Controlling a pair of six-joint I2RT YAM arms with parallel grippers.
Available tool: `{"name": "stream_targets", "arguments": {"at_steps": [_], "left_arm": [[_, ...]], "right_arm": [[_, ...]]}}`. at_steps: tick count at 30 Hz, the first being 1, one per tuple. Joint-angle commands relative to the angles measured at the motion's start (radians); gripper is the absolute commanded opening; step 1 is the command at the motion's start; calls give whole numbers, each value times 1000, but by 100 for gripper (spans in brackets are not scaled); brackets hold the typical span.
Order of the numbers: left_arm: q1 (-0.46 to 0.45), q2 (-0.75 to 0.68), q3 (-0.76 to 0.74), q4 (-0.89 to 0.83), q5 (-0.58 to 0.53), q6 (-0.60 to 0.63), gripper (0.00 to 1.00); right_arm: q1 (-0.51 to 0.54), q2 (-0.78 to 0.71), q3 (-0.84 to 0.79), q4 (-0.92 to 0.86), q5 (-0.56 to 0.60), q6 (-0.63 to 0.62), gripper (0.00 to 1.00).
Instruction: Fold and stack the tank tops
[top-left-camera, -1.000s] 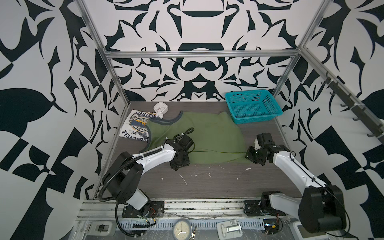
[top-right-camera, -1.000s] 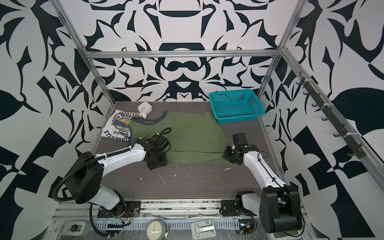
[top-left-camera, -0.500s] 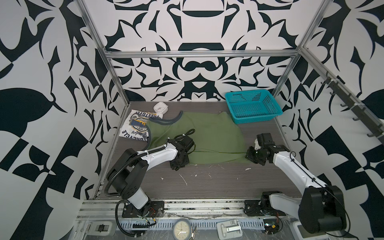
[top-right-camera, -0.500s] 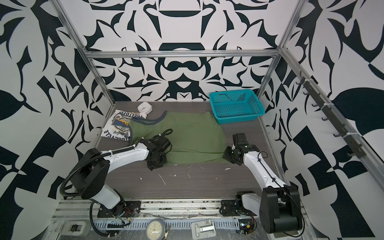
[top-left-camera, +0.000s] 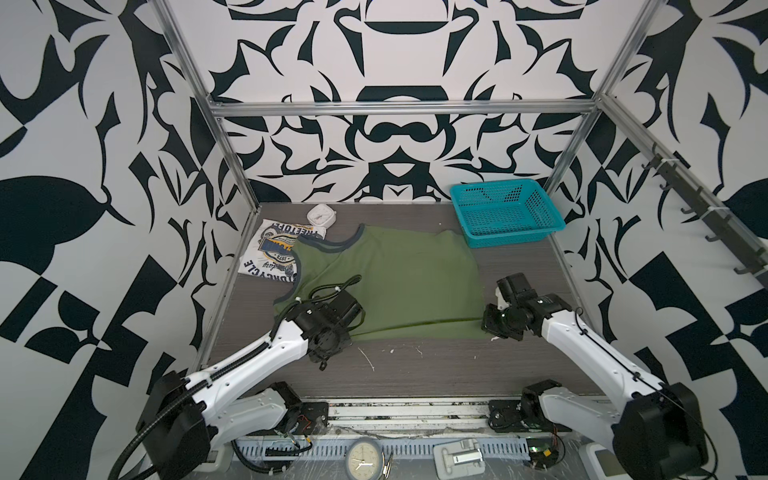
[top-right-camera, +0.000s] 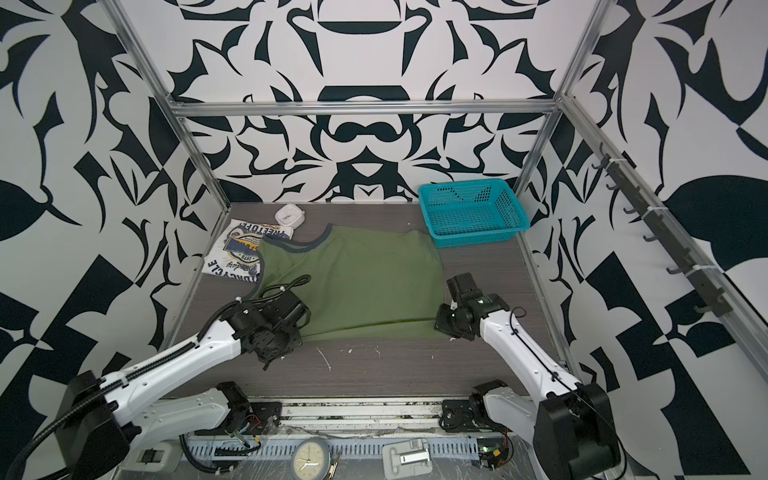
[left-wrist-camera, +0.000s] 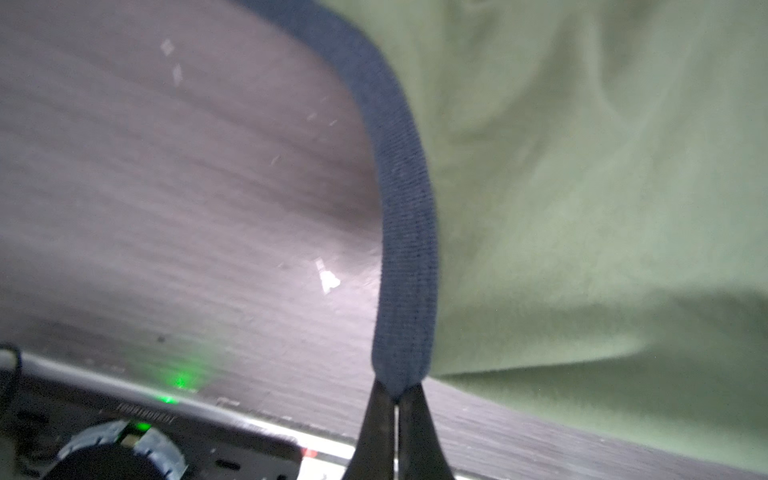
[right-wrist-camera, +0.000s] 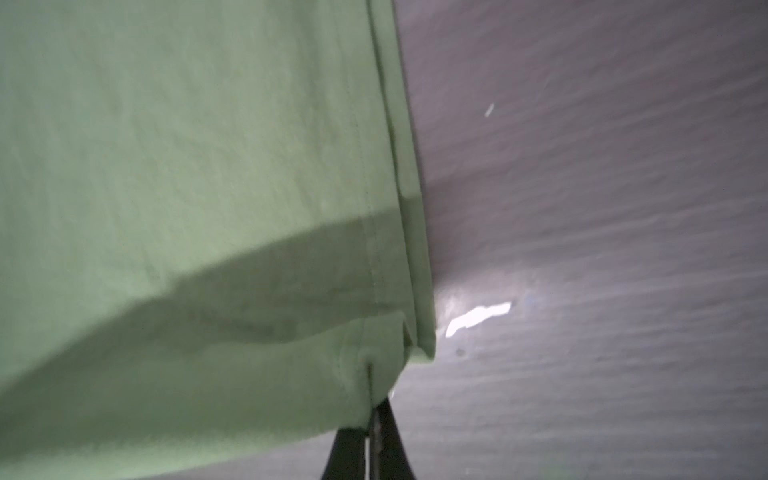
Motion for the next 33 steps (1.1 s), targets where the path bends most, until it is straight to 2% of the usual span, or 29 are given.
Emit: {"name": "stream_targets", "arguments": {"at_steps": [1, 5, 6, 9, 12, 13, 14, 18, 21, 23, 26, 33], "left_arm": [[-1, -6, -78, -63, 67, -82, 0], [-2, 7, -128, 11, 135, -66, 2], [-2, 16, -130, 21, 140, -60, 4], [-3, 52, -114, 25, 143, -29, 10], [-3, 71, -86, -10, 117, -8, 20], [-3, 73, -78, -22, 103, -6, 26], [-2, 69, -67, -36, 83, -5, 32], [-3, 31, -7, -91, -8, -12, 43], [-3, 10, 46, -125, -95, -23, 49], [-2, 13, 64, -76, -120, -2, 51], [2, 66, 89, 25, -109, 53, 52], [17, 313, 154, 125, -77, 143, 53]], "right_arm": [[57, -66, -32, -118, 63, 100, 1], [109, -119, -35, -194, 83, 151, 7], [112, -128, -37, -212, 82, 150, 11], [116, -150, -45, -255, 55, 153, 34], [124, -180, -28, -286, 51, 147, 50], [125, -189, -13, -293, 61, 141, 51], [126, -199, 5, -294, 66, 134, 51], [130, -200, 21, -236, 43, 125, 51], [136, -173, 0, -147, 21, 113, 46], [137, -142, -7, -88, 19, 96, 43], [136, -71, -12, -15, 21, 72, 40], [138, 84, -27, 105, -16, 58, 39]]}}
